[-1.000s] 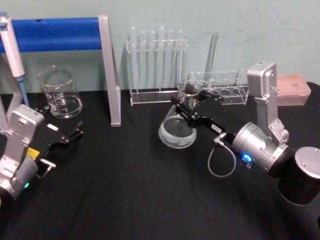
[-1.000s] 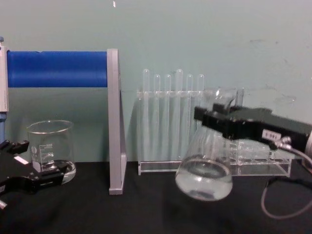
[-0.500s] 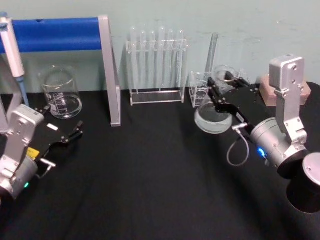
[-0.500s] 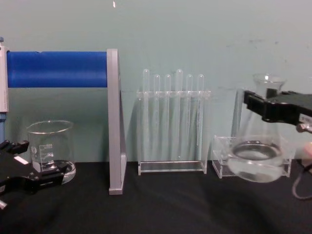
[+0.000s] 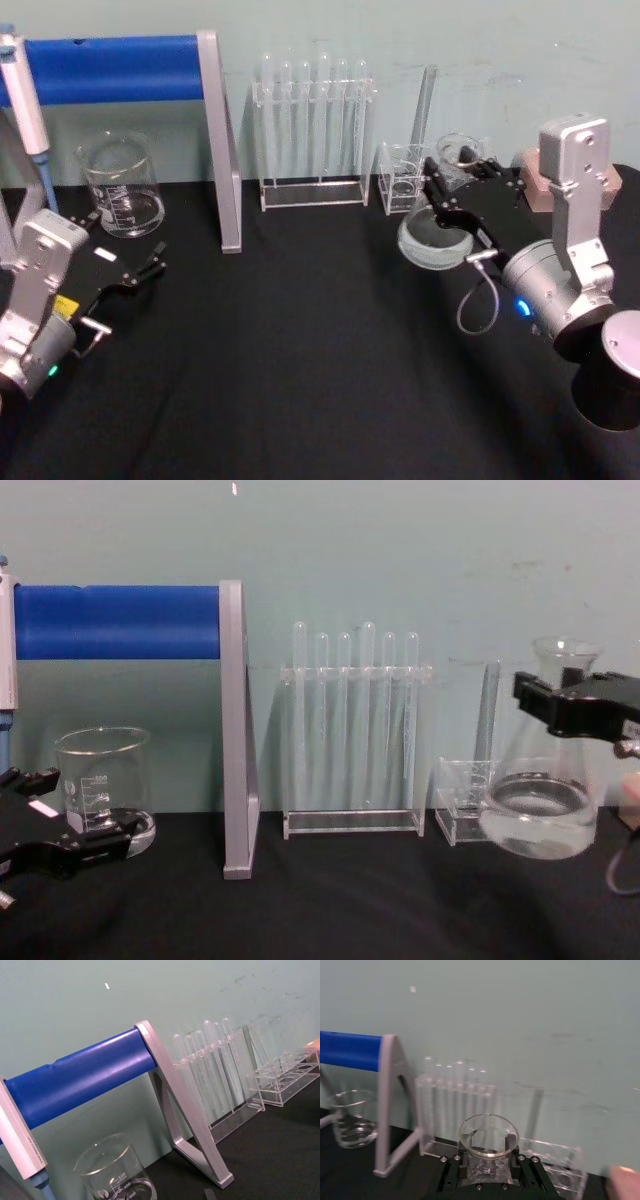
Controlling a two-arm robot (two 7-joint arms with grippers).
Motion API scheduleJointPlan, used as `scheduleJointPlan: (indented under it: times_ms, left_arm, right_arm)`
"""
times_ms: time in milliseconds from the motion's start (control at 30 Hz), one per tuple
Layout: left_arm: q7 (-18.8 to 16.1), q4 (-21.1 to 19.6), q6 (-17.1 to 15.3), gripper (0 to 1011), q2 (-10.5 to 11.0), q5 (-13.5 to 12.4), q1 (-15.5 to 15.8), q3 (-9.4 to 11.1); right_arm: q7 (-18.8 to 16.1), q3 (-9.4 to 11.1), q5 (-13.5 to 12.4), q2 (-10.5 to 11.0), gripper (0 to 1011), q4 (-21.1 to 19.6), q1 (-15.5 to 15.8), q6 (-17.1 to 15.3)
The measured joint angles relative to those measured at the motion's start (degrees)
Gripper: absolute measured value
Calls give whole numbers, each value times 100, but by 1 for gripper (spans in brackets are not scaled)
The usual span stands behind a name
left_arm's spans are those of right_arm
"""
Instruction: Grasp the erlenmeyer flask with one hand, shake it three times, then place it back.
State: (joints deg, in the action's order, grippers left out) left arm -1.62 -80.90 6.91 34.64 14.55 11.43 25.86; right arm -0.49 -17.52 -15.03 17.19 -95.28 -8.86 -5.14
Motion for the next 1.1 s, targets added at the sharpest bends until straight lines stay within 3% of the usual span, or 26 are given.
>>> scheduleJointPlan:
  times_ms: [667, 933, 1100]
  left_arm:
    - [0, 0, 0, 1001, 0, 0, 0, 0]
    - [0, 0, 0, 1001, 0, 0, 0, 0]
    - [0, 0, 0, 1001, 0, 0, 0, 0]
  right_arm:
    - [-1702, -629, -36, -68, 450, 129, -246, 216]
    - [-1744, -606, -19, -152, 450, 157, -247, 246]
    - [-1430, -384, 88, -229, 450, 158, -167, 246]
